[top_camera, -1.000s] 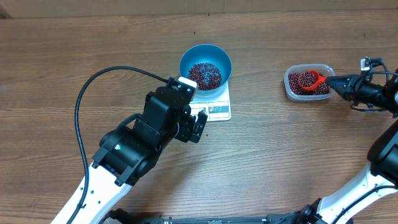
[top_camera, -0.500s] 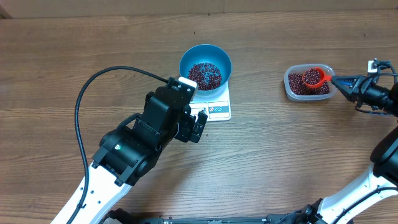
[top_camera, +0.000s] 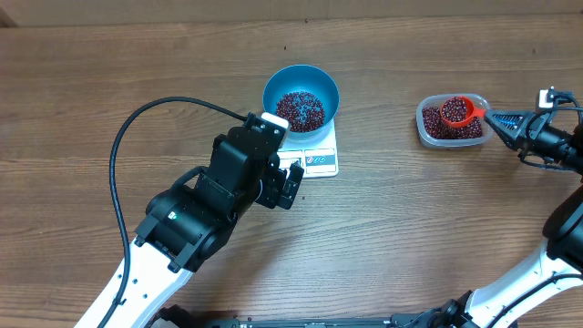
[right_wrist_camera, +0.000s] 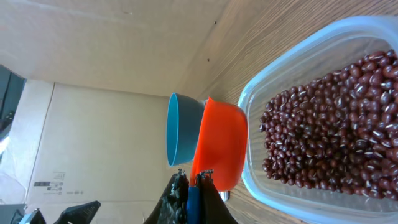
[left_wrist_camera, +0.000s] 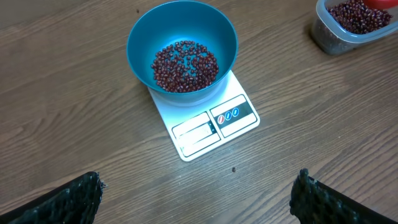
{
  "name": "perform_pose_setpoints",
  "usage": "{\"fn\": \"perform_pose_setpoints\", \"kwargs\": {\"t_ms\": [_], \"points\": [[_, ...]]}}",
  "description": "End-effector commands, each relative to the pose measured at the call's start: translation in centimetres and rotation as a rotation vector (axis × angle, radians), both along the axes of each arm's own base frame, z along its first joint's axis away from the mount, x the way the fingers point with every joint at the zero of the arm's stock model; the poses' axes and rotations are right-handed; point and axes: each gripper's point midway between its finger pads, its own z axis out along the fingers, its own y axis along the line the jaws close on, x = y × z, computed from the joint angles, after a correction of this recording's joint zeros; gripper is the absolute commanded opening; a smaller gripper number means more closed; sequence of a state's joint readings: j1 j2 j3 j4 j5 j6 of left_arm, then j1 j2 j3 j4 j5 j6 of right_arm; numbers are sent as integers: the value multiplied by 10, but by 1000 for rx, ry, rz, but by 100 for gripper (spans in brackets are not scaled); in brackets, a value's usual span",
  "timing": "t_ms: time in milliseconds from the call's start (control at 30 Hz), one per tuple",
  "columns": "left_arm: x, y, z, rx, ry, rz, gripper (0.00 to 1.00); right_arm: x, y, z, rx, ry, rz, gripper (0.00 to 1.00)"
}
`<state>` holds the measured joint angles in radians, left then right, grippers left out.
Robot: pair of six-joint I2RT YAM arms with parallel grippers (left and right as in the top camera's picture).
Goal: Scoop item into bowl and weigh 150g on scale
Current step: 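Lift the filled scoop out of the tub with the right gripper, then carry the scoop left over the blue bowl with the right gripper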
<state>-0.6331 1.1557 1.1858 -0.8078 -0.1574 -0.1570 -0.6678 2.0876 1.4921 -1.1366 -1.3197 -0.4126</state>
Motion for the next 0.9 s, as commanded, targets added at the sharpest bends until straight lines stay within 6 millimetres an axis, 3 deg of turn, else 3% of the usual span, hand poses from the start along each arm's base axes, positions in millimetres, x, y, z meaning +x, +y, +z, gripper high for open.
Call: {"fn": "perform_pose_setpoints", "kwargs": {"t_ms": [0, 433, 667, 867], "points": [[0, 3, 6, -13, -16, 14, 100, 0, 2, 5, 38, -28, -1, 4], [0, 3, 6, -13, -16, 14, 100, -6, 9, 15, 101, -29, 0, 4], [0, 3, 6, -13, -16, 14, 100, -8, 26, 17, 105, -27, 42, 4], [0, 3, 6, -13, -16, 14, 100, -4, 55, 17, 110, -19, 113, 4]]}}
